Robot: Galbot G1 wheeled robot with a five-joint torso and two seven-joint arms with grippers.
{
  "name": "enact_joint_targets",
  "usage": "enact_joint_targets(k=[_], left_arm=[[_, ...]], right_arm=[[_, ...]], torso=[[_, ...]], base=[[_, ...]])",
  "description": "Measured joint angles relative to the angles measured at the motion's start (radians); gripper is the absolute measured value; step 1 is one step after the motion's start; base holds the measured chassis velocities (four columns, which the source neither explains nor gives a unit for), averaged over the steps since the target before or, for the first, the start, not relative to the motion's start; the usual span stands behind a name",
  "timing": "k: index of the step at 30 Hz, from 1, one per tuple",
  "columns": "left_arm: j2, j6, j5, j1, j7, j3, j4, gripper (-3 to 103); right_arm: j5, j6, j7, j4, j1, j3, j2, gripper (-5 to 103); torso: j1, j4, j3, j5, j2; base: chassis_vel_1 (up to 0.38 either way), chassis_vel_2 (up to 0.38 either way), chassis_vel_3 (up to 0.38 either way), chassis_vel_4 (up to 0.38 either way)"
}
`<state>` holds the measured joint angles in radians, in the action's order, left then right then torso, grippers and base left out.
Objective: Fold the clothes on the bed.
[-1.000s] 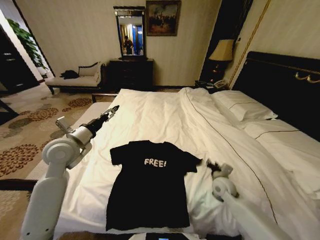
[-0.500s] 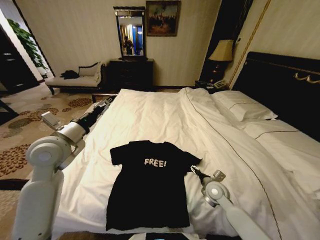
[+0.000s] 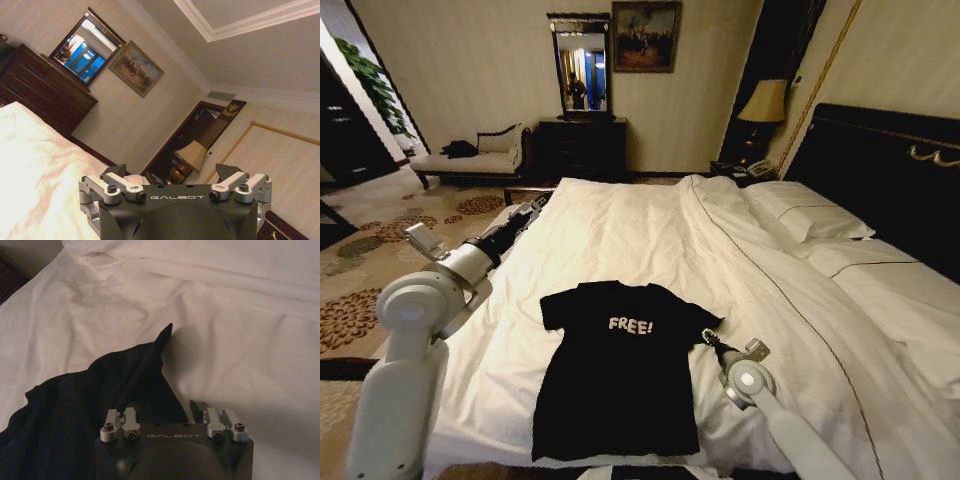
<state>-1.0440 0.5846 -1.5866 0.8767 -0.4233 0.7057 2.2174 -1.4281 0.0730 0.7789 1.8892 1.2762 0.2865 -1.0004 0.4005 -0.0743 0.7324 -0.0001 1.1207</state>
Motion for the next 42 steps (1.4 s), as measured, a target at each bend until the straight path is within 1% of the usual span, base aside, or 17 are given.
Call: enact_joint_targets(k=[1, 3, 4, 6, 7, 8, 10, 12, 13, 14, 15, 20, 27, 34, 40, 41, 42], left_arm=[[0.001, 0.0, 0.0, 0.0, 0.0, 0.0, 0.0, 100], [0.003, 0.0, 0.001, 0.002, 0.0, 0.001, 0.001, 100], [0.003, 0.0, 0.001, 0.002, 0.0, 0.001, 0.001, 100], [0.005, 0.001, 0.001, 0.003, 0.0, 0.002, 0.002, 100], [0.005, 0.001, 0.002, 0.004, 0.0, 0.003, 0.003, 100], [0.005, 0.001, 0.003, 0.006, 0.0, 0.003, 0.004, 100], [0.005, 0.001, 0.004, 0.007, 0.0, 0.003, 0.005, 100], [0.005, 0.001, 0.005, 0.009, 0.0, 0.003, 0.007, 100], [0.005, 0.001, 0.005, 0.009, 0.0, 0.003, 0.007, 100], [0.005, 0.001, 0.005, 0.009, 0.0, 0.004, 0.008, 100], [0.005, 0.002, 0.005, 0.009, 0.0, 0.005, 0.008, 100], [0.006, 0.002, 0.006, 0.011, 0.0, 0.008, 0.008, 100], [0.005, 0.002, 0.009, 0.016, 0.001, 0.008, 0.009, 100], [0.002, 0.003, 0.011, 0.016, 0.001, 0.004, 0.011, 100], [0.001, 0.003, 0.012, 0.021, 0.001, 0.002, 0.013, 100], [0.001, 0.003, 0.012, 0.022, 0.001, 0.003, 0.014, 100], [0.002, 0.003, 0.012, 0.025, 0.001, 0.004, 0.016, 100]], right_arm=[[0.001, 0.0, 0.0, 0.002, 0.002, 0.0, 0.0, 52], [0.005, 0.0, 0.0, 0.008, 0.008, -0.001, 0.0, 41], [0.005, 0.0, 0.0, 0.008, 0.008, -0.001, 0.0, 41], [0.01, 0.0, 0.0, 0.009, 0.013, -0.001, 0.0, 30], [0.014, 0.0, 0.0, 0.009, 0.016, -0.002, 0.0, 30], [0.017, 0.0, 0.0, 0.01, 0.018, -0.003, -0.002, 20], [0.018, 0.0, 0.0, 0.01, 0.02, -0.003, -0.003, 20], [0.02, 0.0, 0.0, 0.018, 0.026, -0.004, -0.004, 9], [0.02, 0.0, 0.0, 0.018, 0.026, -0.004, -0.004, 9], [0.02, 0.0, 0.0, 0.023, 0.029, -0.004, -0.004, 4], [0.02, 0.0, 0.0, 0.028, 0.034, -0.004, -0.004, 2], [0.024, 0.0, 0.002, 0.053, 0.053, 0.001, -0.002, 0], [0.034, -0.001, 0.016, 0.126, 0.12, 0.05, 0.01, 0], [0.049, 0.0, 0.024, 0.177, 0.174, 0.079, 0.006, 0], [0.093, 0.004, 0.041, 0.209, 0.224, 0.087, -0.02, 0], [0.105, 0.006, 0.043, 0.212, 0.232, 0.089, -0.023, -3], [0.12, 0.009, 0.048, 0.217, 0.242, 0.094, -0.026, 1]], torso=[[0.0, 0.0, 0.0, 0.0, 0.0], [0.0, 0.0, 0.0, 0.0001, 0.0], [0.0, 0.0, 0.0, 0.0001, 0.0], [0.0, 0.0, 0.0, 0.0, 0.0], [0.0, 0.0, 0.0, 0.0, 0.0], [0.0, 0.0, 0.0, 0.0, 0.0], [0.0, 0.0, 0.0, 0.0, 0.0], [0.0, 0.0, 0.0, 0.0001, 0.0], [0.0, 0.0, 0.0, 0.0001, 0.0], [0.0, 0.0, 0.0, 0.0, 0.0], [0.0, 0.0, 0.0, 0.0001, 0.0], [0.0, 0.0, 0.0, 0.0001, 0.0], [0.0, 0.0, 0.0, 0.0001, 0.0], [0.0, 0.0, 0.0, 0.0, 0.0], [0.0, 0.0, 0.0, 0.0001, 0.0], [0.0, 0.0, 0.0, 0.0001, 0.0], [0.0, 0.0, 0.0, 0.0, 0.0]], base=[[0.0, 0.0, 0.0, 0.0], [0.0, 0.0, 0.0, 0.0], [0.0, 0.0, 0.0, 0.0], [0.0, 0.0, 0.0, 0.0], [0.0, 0.0, 0.0, 0.0], [0.0, 0.0, 0.0, 0.0], [0.0, 0.0, 0.0, 0.0], [0.0, 0.0, 0.0, 0.0], [0.0, 0.0, 0.0, 0.0], [0.0, 0.0, 0.0, 0.0], [0.0, 0.0, 0.0, 0.0], [0.0, 0.0, 0.0, 0.0], [0.0, 0.0, 0.0, 0.0], [0.0, 0.0, 0.0, 0.0], [0.0, 0.0, 0.0, 0.0], [0.0, 0.0, 0.0, 0.0], [0.0, 0.0, 0.0, 0.0]])
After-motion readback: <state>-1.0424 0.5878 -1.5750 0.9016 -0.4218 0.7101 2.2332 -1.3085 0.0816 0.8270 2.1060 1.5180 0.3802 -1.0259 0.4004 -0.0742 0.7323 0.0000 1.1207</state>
